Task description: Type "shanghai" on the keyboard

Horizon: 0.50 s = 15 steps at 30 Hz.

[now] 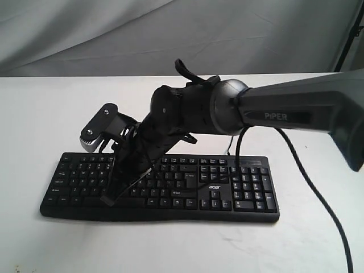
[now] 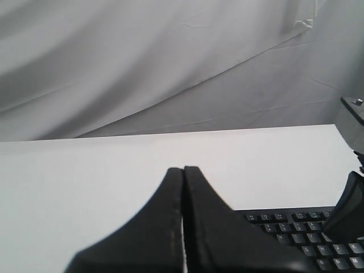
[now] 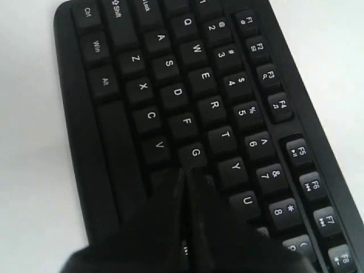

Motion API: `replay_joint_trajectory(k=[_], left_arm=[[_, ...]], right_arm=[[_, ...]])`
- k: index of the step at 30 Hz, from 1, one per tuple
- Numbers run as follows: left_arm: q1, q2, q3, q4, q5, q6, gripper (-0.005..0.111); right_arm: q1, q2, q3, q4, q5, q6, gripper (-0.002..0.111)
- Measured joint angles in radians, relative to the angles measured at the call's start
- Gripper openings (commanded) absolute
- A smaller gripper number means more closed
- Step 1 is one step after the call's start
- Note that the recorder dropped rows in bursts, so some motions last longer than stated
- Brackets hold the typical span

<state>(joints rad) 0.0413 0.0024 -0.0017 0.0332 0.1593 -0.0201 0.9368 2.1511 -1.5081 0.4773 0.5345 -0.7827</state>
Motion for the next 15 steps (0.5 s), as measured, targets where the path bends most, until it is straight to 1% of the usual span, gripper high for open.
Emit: replay_joint_trajectory(k=[8, 15], left_arm=[[0.000, 0.000, 0.000, 0.000, 0.000, 0.000, 0.000], [0.000, 0.000, 0.000, 0.000, 0.000, 0.000, 0.000]], right_arm=[[0.000, 0.030, 0.002, 0.028, -0.044, -0.022, 0.000], [-0.024, 0.046, 0.002, 0.028, -0.060, -0.036, 0.000]])
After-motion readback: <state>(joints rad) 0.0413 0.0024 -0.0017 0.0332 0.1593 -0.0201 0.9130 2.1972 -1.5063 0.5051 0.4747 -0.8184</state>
